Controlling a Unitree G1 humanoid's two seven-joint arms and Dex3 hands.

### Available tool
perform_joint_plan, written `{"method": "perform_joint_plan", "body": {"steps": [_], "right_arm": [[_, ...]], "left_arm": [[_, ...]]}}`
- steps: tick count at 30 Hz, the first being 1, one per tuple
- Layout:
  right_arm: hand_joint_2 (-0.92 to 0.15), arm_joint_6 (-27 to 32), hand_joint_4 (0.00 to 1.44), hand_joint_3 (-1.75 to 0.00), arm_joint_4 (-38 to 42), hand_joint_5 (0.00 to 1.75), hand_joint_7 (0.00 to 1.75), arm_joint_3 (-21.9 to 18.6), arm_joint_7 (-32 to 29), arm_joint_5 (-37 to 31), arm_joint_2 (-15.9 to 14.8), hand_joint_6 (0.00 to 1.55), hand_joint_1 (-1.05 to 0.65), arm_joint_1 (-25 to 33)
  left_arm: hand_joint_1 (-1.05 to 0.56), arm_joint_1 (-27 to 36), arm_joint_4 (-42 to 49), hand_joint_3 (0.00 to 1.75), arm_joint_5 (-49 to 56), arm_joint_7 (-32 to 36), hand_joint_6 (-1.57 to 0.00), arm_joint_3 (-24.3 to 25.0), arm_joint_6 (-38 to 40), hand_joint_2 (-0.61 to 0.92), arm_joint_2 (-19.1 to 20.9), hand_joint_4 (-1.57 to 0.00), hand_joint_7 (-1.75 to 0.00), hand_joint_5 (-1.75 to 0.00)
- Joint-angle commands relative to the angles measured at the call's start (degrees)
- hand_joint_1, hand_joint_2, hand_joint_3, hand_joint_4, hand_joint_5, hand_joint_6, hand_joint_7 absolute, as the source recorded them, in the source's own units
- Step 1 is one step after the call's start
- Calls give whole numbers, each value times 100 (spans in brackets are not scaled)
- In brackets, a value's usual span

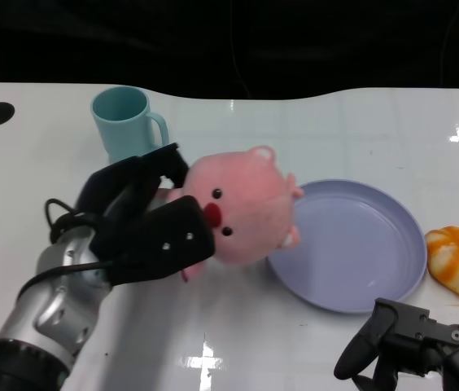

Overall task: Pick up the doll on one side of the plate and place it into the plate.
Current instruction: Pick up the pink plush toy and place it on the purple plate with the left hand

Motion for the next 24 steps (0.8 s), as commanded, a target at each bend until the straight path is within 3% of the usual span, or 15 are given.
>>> {"method": "perform_joint_plan", "body": {"steps": [1,16,24], "right_arm": [[-71,-61,65,-77,-54,164,135,-2,-40,-20,-10,57,-24,9],[-71,-53,65,-77,-122,162,134,125,-114,-104,5,57,-27,58],[-72,-116,65,-75,-110,162,133,159,-133,-107,5,58,-28,95]], "left_arm": [[-22,-271,-187,129,54,-169,-76,-108,159,41,-153,-98,-175,-175],[-22,-1129,525,127,335,-271,-75,-712,564,37,-1143,-97,-175,-175],[-21,-1715,1576,117,396,-15,-74,-919,533,39,-1710,-97,-175,-175]]}}
